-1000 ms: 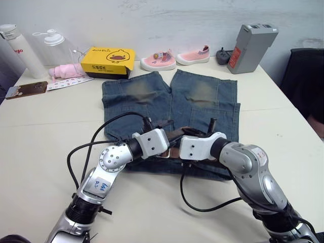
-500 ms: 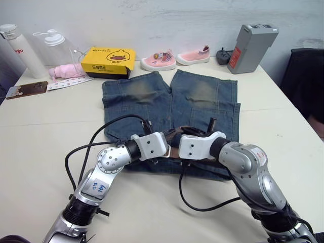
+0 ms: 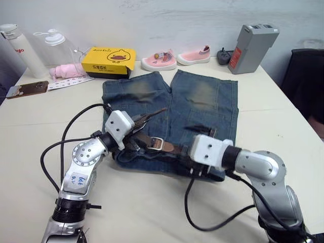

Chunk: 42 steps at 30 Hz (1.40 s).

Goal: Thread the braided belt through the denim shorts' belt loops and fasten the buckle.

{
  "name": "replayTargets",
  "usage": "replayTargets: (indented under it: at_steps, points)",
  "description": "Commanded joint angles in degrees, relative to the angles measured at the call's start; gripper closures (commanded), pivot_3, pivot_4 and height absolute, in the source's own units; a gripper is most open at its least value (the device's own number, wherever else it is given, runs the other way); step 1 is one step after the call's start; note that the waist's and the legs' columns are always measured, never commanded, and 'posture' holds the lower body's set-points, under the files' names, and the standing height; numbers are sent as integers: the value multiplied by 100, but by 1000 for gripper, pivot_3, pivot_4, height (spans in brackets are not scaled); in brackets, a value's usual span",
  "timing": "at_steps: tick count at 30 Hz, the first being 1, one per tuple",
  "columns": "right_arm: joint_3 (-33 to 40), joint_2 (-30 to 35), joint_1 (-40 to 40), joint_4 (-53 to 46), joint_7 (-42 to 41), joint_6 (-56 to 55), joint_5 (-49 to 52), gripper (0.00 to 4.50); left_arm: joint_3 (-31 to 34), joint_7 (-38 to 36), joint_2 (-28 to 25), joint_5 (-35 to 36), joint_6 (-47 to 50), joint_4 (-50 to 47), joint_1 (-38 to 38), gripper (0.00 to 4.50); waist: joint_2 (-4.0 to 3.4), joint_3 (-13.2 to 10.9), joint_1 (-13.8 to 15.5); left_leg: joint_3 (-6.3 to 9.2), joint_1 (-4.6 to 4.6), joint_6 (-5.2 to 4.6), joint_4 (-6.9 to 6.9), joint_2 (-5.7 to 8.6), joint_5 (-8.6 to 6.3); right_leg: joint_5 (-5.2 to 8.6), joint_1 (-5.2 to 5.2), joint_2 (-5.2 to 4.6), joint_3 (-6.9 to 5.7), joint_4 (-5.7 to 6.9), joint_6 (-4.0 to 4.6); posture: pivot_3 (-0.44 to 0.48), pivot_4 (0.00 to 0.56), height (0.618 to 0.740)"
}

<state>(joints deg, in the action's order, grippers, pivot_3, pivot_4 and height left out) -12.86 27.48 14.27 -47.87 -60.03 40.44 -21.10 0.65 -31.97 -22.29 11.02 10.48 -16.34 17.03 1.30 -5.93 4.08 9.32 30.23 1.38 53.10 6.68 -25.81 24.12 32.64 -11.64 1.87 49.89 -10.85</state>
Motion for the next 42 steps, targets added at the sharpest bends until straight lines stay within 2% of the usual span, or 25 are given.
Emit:
replayTargets:
  at_steps: [1,10,17,20,23,26,30,31,32,36,42]
  points:
    - [-285,88,-162,-141,216,75,70,63,160,66,94,454,282,-506,115,4500,0,0,-2,-1,0,0,1,0,0,-1,0,0,1,0,-1,0,150,624]
    - [-964,-341,226,570,1287,326,-112,63,152,105,179,720,610,-702,67,4500,-2,2,-22,-4,-1,4,-1,-11,2,-3,4,2,2,1,-4,0,150,624]
    - [-1411,-158,382,736,1576,180,-343,63,172,272,381,1077,1008,-677,411,4500,-1,2,16,-3,0,4,0,-2,1,-3,3,3,1,1,-4,0,150,624]
    - [-1689,-262,528,965,1912,266,-733,63,152,348,522,1285,1239,-716,612,4500,0,3,20,-4,0,3,3,1,2,-4,2,1,4,0,-5,0,150,624]
    - [-1782,-383,547,1070,2146,492,-952,63,171,274,421,1358,1365,-765,620,4500,0,3,1,-4,-2,5,-1,-2,2,-4,4,3,3,2,-6,0,150,624]
    - [-1764,-489,557,1067,2309,658,-1115,794,459,55,80,1609,1615,-682,607,4500,0,3,-28,-5,-2,6,-3,-4,3,-4,8,4,2,4,-5,0,150,624]
    - [-1722,-517,546,983,2348,794,-1172,2552,690,-426,-445,1923,1851,-464,551,4500,-1,3,-101,-4,-3,8,-4,-4,4,-4,9,6,3,10,-5,0,150,624]
    - [-1691,-506,544,972,2353,799,-1173,2906,697,-672,-625,1974,1859,-385,520,4500,-1,3,-103,-4,-3,8,-4,-4,4,-4,9,6,3,10,-5,0,150,624]
    - [-1643,-504,544,959,2364,799,-1161,2906,684,-942,-812,1985,1827,-291,496,4500,-2,4,-109,-4,-3,8,-4,-4,4,-4,9,6,3,11,-5,0,150,624]
    - [-1402,-649,565,943,2432,836,-989,4375,652,-1881,-1329,2233,1857,-57,540,4500,-2,3,-121,-3,-1,8,-3,-5,3,-3,11,6,0,11,-4,0,150,624]
    - [-769,-743,457,810,2056,746,-168,4371,440,-3051,-1998,2149,1680,564,905,4500,-3,2,-123,-3,-2,8,-5,-4,3,-3,12,5,1,12,-2,0,150,624]
